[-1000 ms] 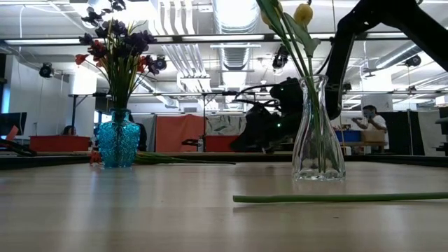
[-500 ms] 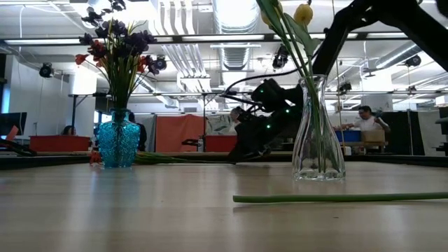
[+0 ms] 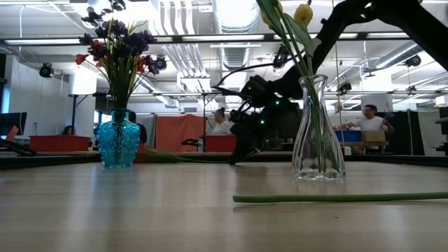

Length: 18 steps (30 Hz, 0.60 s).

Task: Sort flowers into vase by color
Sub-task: Put the red flowers into the blue vase

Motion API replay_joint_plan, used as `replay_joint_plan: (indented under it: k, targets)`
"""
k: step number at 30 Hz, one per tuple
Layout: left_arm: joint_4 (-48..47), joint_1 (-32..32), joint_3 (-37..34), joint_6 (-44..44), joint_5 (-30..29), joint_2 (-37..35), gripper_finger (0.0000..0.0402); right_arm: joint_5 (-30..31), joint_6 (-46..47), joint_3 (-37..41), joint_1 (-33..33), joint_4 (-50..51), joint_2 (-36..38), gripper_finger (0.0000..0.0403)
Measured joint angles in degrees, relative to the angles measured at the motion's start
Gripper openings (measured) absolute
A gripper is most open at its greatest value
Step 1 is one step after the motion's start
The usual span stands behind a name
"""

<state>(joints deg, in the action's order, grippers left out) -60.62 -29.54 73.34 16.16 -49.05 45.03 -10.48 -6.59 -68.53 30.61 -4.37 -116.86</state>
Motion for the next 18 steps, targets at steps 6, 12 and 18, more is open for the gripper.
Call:
replay_joint_plan:
  k: [6,12,18]
  targets:
    - [-0.92,0.02,0.0,1.21,0.08,0.16,0.0,1.21,-0.61,0.19,0.1,5.62,1.91,0.0013]
    - [-0.92,0.0,0.0,1.34,0.08,0.35,0.0,6.02,-2.03,0.65,0.07,21.84,8.24,0.0013]
    - [-0.96,0.0,0.0,1.34,0.1,0.38,0.0,12.39,-0.29,3.75,0.33,42.12,18.04,0.0012]
